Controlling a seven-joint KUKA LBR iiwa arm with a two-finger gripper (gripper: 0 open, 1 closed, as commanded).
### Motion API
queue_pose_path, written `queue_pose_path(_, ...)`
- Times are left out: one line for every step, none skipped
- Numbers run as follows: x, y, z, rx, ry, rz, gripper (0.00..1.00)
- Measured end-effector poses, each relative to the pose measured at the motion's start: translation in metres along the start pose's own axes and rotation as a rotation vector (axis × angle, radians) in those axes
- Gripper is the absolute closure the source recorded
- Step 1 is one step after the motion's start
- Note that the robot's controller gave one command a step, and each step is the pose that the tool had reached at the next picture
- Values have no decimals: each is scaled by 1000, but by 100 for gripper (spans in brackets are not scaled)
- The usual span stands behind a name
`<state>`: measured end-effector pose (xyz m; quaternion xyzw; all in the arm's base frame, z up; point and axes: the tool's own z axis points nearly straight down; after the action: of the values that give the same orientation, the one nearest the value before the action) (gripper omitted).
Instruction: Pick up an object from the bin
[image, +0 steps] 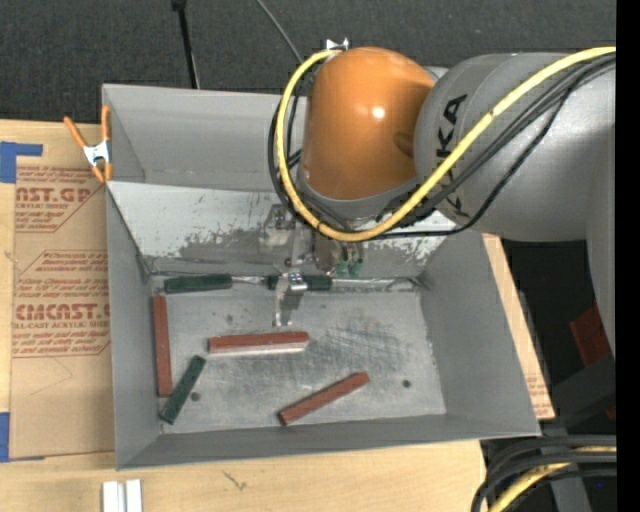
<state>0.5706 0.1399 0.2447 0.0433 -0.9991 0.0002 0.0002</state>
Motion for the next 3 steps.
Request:
queue_pose_path(6,0,26,-3,-14,-9,0)
queue_pose_path(2,-21,96,-2,-6,16,0)
queue_pose_path(29,-4,168,-2,-11,-218,100)
